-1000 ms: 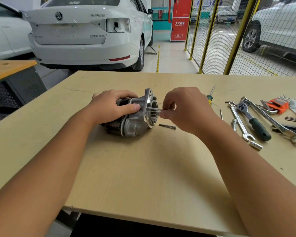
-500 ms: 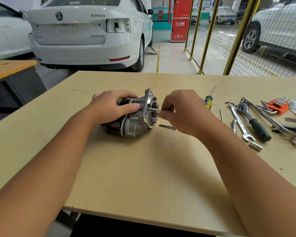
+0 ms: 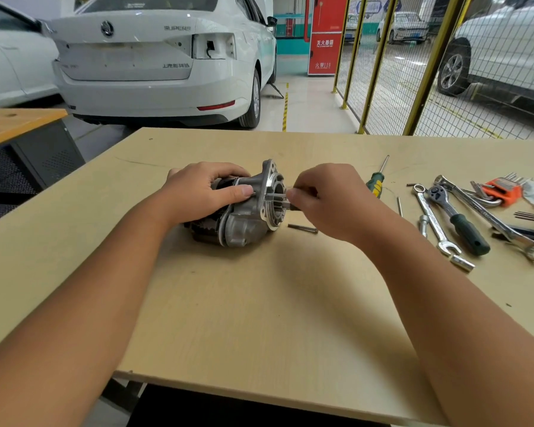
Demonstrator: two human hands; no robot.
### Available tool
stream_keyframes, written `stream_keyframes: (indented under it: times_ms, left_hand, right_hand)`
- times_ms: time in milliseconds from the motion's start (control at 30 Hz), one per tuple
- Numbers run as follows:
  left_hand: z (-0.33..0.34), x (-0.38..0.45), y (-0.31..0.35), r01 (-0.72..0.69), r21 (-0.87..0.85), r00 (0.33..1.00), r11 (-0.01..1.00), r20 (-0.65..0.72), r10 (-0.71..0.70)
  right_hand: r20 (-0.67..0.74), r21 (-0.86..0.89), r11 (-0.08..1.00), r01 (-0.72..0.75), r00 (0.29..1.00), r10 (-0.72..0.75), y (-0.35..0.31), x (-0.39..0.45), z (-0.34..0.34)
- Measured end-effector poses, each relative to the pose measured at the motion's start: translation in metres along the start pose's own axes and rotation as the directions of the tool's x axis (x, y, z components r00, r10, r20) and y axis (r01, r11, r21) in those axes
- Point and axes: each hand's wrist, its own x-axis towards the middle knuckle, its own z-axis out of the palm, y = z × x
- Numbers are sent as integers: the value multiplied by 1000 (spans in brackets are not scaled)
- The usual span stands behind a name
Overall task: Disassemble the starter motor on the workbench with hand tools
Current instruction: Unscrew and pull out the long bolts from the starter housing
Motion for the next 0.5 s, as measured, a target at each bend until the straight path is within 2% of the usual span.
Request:
stream_keyframes:
  times_ms: [267,500]
  left_hand:
    - [-1,-1,-1,-17,-2,1000,1000,24,17]
    - [-1,0,-2,-4,-34,1000,999,13,4]
  right_hand:
    - [-10,-134,991,-22,1000,21,-5,-3,-4]
    - [-45,-81,996,-29,999,25,-5,-4,-5]
